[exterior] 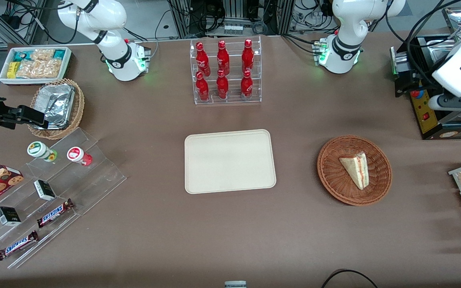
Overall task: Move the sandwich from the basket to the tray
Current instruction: 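Move the left gripper over the sandwich in the wicker basket, then lower the open left gripper around the wrapped sandwich and close it, then lift the sandwich and carry it over the cream tray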
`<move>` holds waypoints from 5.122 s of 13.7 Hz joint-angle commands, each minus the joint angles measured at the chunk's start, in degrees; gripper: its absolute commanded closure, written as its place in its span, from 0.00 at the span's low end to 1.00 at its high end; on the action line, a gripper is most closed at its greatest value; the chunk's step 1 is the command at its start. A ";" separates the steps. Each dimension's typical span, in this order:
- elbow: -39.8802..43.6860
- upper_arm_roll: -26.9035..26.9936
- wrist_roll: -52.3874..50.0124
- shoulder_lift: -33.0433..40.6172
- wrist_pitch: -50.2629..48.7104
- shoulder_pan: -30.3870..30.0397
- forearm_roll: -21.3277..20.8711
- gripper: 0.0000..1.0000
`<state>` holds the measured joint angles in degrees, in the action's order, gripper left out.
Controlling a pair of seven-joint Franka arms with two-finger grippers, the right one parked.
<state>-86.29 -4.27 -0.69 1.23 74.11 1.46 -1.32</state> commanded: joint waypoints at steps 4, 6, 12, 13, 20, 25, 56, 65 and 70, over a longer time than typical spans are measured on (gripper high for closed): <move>-0.54 1.55 0.34 0.79 1.63 0.47 3.16 0.00; -2.83 1.37 0.43 0.36 2.79 0.47 3.16 0.00; -13.54 1.37 0.43 0.09 13.57 0.56 2.90 0.00; -15.99 1.37 0.34 0.00 16.38 0.56 2.81 0.00; -21.56 1.55 -2.46 -6.22 30.73 0.47 2.55 0.00; -28.39 2.60 -5.27 -7.82 41.87 0.47 2.55 0.00; -32.56 2.25 -25.59 -16.00 51.68 1.26 0.70 1.00; -23.24 -10.74 -25.23 -16.78 42.25 1.35 0.52 1.00; -14.90 -15.77 -35.85 -23.71 42.25 7.66 0.26 1.00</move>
<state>-107.03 -20.09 -31.38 -17.63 117.64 5.10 0.08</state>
